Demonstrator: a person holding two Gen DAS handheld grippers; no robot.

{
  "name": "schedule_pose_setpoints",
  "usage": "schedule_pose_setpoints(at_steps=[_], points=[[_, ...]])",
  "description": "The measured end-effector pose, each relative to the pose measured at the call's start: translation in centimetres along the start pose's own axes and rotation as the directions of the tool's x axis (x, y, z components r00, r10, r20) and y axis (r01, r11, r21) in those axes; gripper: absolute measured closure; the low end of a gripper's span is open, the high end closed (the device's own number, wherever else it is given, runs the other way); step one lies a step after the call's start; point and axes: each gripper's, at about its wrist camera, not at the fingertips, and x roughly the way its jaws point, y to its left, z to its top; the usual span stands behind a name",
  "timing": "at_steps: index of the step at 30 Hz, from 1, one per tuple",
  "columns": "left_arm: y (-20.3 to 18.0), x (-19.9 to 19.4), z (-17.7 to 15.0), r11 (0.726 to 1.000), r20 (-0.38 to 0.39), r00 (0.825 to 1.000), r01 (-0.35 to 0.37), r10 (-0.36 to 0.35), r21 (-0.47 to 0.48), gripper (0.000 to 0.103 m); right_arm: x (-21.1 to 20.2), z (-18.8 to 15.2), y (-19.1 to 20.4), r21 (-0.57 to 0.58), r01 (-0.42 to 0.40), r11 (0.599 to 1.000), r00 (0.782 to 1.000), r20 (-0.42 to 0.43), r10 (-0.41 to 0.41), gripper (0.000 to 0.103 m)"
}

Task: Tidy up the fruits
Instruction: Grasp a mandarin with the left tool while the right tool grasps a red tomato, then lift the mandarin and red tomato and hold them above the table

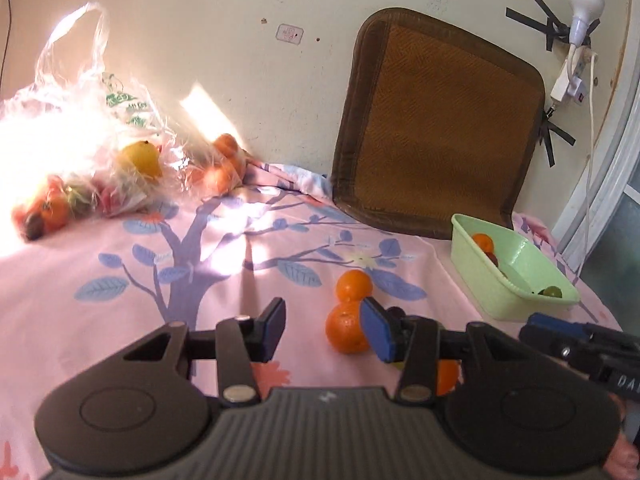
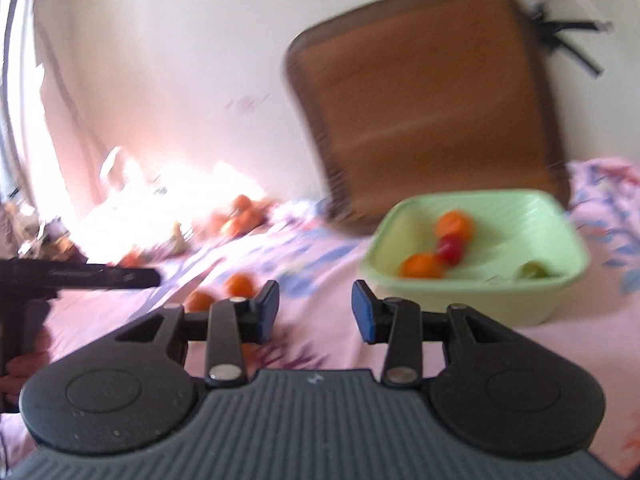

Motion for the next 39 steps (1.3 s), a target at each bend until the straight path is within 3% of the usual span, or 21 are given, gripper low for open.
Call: schedule_pose_setpoints(at_steps=[1,3,8,10,11,13,14,15,19,24,30,34,39], points=[[0.1,0.2,0.0,1.0,0.002,1.0,0.014,-0.014,-0.007,0.059,0.7,-0.3,0.9,-0.02,-0.016,1.0,0.999,-0.028,0.016,0.06],[0.0,0.3,-0.1,0.999,0.009,0.999,0.033,-0.033,-0.005,0.043,2.0,-0.5,2.3,-0.064,-0.019,0.998,0.997,-0.078,0.014,0.059],[-1.3,2.1,-0.2,0.997,-0.01,0.999,0.048,-0.047,0.057,0.043,4.3,-1.2,4.2,-0.099,-0.036,0.994,0.984,-0.177,0.018,0.058],[-1.3,3.0,-0.5,0.998,-0.033,0.999,0.041,-0.039,0.051,0.047,4.7,-1.8,5.0,-0.116,-0.038,0.993,0.979,-0.201,0.014,0.058],[-1.1,3.5,-0.7,0.998,-0.048,0.998,0.04,-0.037,0.046,0.058,5.2,-1.9,5.1,-0.122,-0.033,0.992,0.978,-0.21,0.007,0.058],[-0.9,3.8,-1.0,0.998,-0.048,0.998,0.053,-0.051,0.036,0.064,5.9,-2.2,5.3,-0.124,-0.023,0.992,0.975,-0.224,-0.005,0.059],[-0.9,3.7,-1.1,0.998,-0.048,0.998,0.051,-0.049,0.037,0.064,6.1,-2.3,5.3,-0.125,-0.016,0.992,0.975,-0.22,-0.012,0.061],[-1.0,3.4,-1.1,0.998,-0.05,0.998,0.048,-0.046,0.036,0.065,6.0,-2.4,5.4,-0.133,-0.009,0.991,0.978,-0.21,-0.019,0.069],[-1.2,0.9,-1.9,0.997,-0.036,0.996,0.081,-0.081,0.019,0.065,4.8,-2.6,5.4,-0.141,0.006,0.99,0.981,-0.193,-0.033,0.069],[-2.9,-2.3,-4.2,0.988,-0.024,0.989,0.149,-0.149,0.026,0.065,0.9,-3.6,3.7,-0.099,0.095,0.99,0.987,-0.116,-0.107,0.069],[-6.6,-2.8,-6.8,0.969,-0.041,0.974,0.224,-0.221,0.101,0.067,-2.3,-5.1,0.9,-0.018,0.223,0.975,0.973,-0.065,-0.223,0.069],[-8.7,-3.1,-7.8,0.96,0.0,0.978,0.203,-0.207,0.192,0.067,-2.8,-5.4,0.2,-0.019,0.26,0.965,0.963,-0.066,-0.261,0.069],[-8.6,-2.9,-8.0,0.966,0.005,0.986,0.165,-0.17,0.2,0.067,-2.4,-5.5,0.5,-0.035,0.261,0.965,0.962,-0.074,-0.263,0.069]])
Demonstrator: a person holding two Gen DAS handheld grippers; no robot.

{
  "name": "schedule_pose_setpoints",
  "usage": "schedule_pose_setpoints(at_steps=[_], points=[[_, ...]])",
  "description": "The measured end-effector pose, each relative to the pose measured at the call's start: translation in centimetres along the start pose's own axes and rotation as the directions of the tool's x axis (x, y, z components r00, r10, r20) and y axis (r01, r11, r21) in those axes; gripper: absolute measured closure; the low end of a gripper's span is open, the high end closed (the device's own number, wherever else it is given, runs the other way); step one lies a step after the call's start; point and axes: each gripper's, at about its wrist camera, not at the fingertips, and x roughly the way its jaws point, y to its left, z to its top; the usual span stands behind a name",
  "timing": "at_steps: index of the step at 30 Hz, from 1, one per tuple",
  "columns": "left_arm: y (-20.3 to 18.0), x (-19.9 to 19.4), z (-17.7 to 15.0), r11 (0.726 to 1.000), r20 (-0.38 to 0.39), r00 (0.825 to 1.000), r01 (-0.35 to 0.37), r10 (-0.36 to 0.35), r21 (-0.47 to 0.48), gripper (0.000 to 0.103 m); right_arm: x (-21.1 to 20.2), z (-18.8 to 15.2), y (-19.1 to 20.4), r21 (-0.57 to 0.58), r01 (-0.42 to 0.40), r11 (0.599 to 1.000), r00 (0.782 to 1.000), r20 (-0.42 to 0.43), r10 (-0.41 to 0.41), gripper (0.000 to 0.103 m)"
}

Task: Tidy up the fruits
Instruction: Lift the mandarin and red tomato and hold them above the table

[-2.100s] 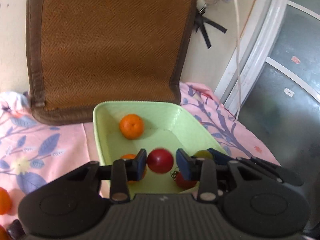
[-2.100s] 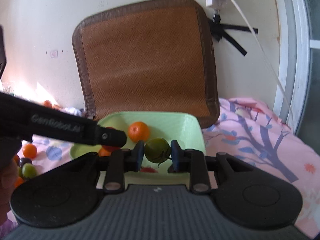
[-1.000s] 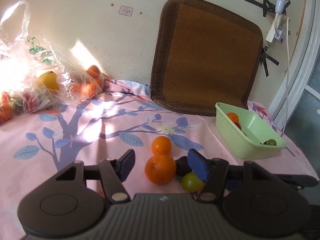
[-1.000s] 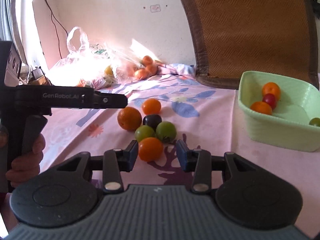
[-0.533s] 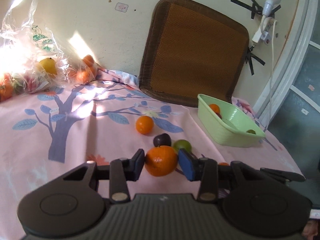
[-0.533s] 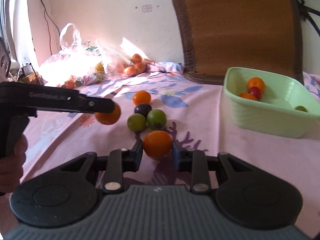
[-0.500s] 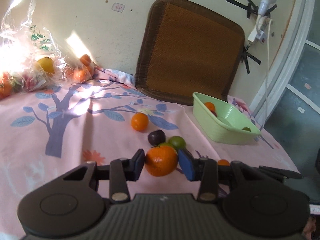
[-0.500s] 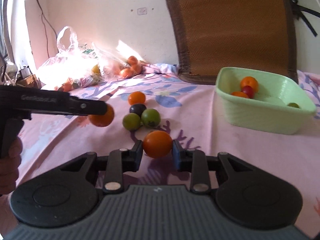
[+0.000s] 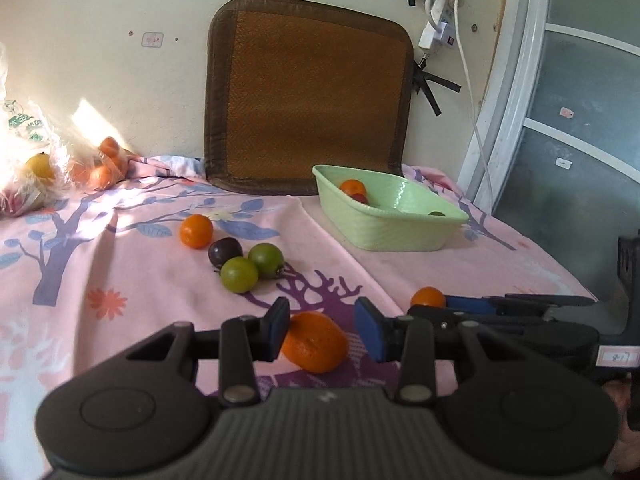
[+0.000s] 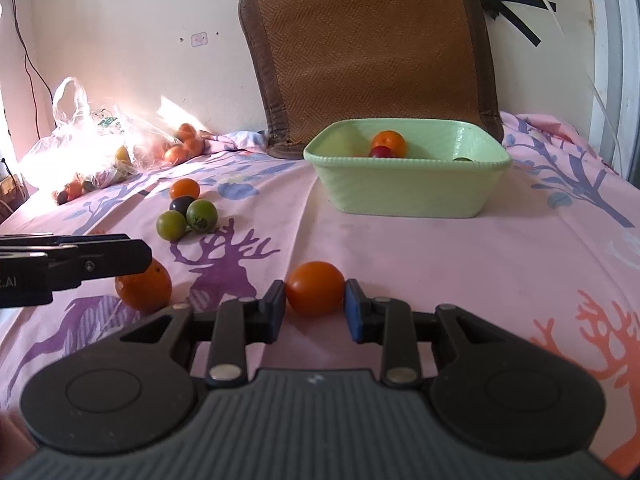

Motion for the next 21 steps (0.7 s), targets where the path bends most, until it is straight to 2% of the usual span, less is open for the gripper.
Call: schedule_pose_setpoints(at_steps=[3,5,12,17,18,21], points=[[1.0,0.3,-0.1,0.999,-0.018,1.0,-0.015,0.015,-0.039,0.064,-0.1,0.0,0.0,-0.004,0.0,1.0,1.0,-0.001,0.0,0.068],[1.5,0.5,-0.1,0.998,-0.031,1.0,0.004,-0.006,-0.066,0.063,-0.1,0.0,0.0,-0.003,-0.001,1.0,1.0,-0.001,0.001,0.068],[0.7,0.9,-0.3,1.0,-0.046,0.999,-0.003,0.002,-0.026,0.052,-0.1,0.0,0.0,-0.001,-0.003,1.0,1.0,-0.001,0.003,0.068],[0.2,1.5,-0.6,1.0,-0.089,0.996,-0.031,0.031,0.003,0.054,-0.2,0.0,0.0,0.0,-0.004,1.0,1.0,0.0,0.004,0.068],[0.2,1.6,-0.7,0.999,-0.091,0.995,-0.037,0.037,0.005,0.061,-0.2,0.0,0.0,0.0,-0.004,1.0,1.0,0.0,0.004,0.068],[0.4,1.6,-0.7,0.999,-0.09,0.995,-0.036,0.036,-0.004,0.063,-0.2,0.0,0.0,-0.001,-0.003,1.0,1.0,0.0,0.003,0.068]])
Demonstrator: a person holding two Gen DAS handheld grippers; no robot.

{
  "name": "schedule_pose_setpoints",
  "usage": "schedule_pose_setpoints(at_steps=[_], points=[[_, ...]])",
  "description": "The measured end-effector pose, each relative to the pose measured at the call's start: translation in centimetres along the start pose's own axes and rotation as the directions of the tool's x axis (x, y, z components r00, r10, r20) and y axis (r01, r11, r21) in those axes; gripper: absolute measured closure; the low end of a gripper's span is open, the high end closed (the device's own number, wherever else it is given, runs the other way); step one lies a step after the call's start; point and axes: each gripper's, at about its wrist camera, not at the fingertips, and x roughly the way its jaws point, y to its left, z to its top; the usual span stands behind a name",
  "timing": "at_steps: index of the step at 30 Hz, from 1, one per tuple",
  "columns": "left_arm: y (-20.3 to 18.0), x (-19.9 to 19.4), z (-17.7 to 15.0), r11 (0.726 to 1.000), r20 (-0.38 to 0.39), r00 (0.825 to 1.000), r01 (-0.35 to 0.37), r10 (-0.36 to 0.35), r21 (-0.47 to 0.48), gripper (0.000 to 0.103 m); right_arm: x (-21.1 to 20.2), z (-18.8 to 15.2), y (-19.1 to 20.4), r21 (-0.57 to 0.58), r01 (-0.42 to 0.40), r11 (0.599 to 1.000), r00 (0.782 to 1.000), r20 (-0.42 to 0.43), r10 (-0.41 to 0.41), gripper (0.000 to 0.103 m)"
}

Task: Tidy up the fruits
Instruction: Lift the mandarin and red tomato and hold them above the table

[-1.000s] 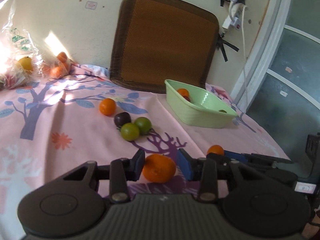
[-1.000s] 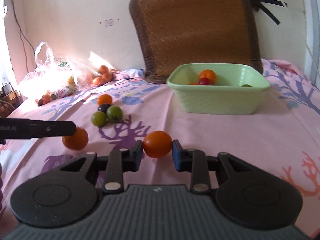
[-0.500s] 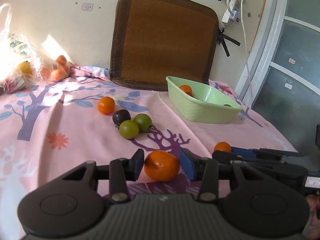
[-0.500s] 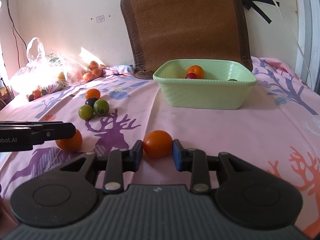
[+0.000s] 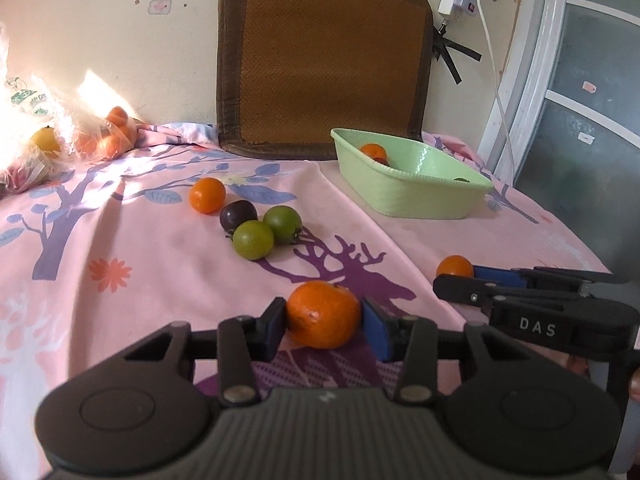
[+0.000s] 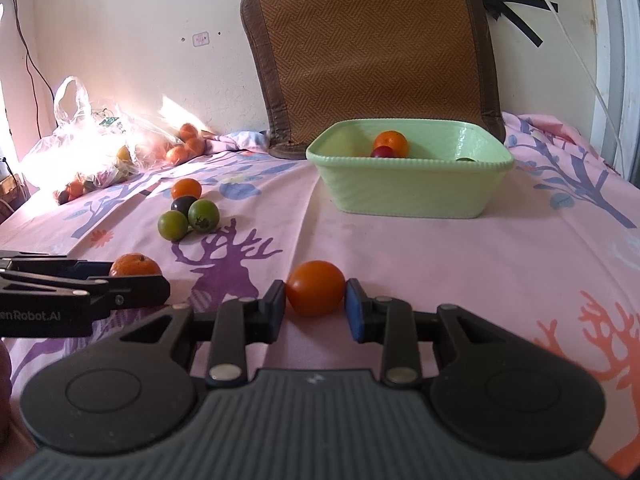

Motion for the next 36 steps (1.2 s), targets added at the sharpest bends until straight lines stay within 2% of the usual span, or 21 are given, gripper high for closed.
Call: schedule_pose_setpoints(at_steps=[11,36], points=[[0.25,-0.36,-0.08,1.0,0.029,0.999,0.016,-0.016,-0.01,0.063,-0.45,-0.13,0.33,-0.025,0.013,1.0,1.0,0.026,-0.012,0.069],[0.24,-0.09,-0.07,1.0,0.012,1.0,0.004,-0.004,-0.011,0.063,-0.35,-0.19,0.4,-0.029,0.008,1.0,1.0,0.024,-0.007,0.069]])
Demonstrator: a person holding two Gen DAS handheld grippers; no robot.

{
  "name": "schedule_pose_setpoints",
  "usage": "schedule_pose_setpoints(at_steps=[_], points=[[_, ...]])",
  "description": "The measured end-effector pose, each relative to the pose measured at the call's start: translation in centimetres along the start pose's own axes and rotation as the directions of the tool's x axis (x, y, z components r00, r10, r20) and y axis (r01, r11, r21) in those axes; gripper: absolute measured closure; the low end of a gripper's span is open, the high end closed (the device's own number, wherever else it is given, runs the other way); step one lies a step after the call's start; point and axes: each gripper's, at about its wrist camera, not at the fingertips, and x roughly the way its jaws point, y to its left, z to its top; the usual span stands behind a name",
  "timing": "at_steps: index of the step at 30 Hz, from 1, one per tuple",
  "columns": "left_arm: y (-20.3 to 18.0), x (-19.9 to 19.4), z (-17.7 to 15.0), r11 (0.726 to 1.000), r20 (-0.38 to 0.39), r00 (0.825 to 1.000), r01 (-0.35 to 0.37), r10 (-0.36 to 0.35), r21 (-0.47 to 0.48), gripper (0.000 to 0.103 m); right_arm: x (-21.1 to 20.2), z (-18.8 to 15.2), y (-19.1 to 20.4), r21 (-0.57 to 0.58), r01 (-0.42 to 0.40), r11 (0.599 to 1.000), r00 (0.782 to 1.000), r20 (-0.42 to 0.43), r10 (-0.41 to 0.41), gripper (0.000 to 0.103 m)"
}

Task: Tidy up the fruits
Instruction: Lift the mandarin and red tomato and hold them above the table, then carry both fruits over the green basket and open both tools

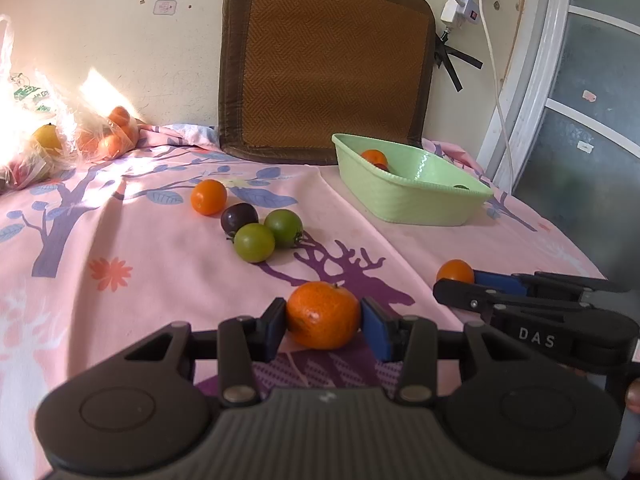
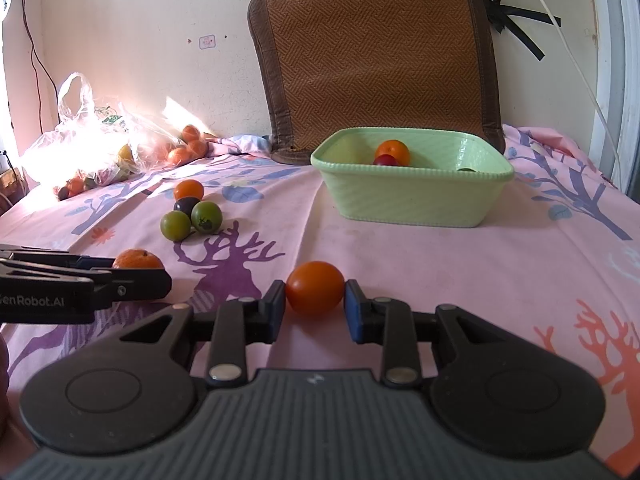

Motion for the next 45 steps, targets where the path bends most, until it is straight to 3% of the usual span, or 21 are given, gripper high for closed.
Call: schedule_pose_setpoints(at_steps=[34,38,42,45], points=[[0.1,0.0,0.0,1.0,-0.003,1.0,0.005,-0.005,0.0,0.063,0.3,-0.1,0.0,-0.004,0.0,1.0,1.0,-0.011,0.0,0.069],[0.3,0.0,0.3,0.999,-0.002,0.999,0.032,-0.032,-0.014,0.063,0.0,-0.2,0.2,-0.012,0.004,1.0,1.0,0.01,-0.004,0.069],[0.9,0.3,1.7,0.988,0.005,0.992,0.122,-0.122,-0.093,0.063,-0.4,0.1,-0.6,0.035,0.001,0.999,0.999,0.037,-0.002,0.069],[-0.2,0.4,3.9,0.99,0.038,0.991,0.132,-0.13,-0.05,0.063,-0.6,1.0,-1.6,0.071,-0.002,0.997,0.998,0.067,-0.003,0.069]])
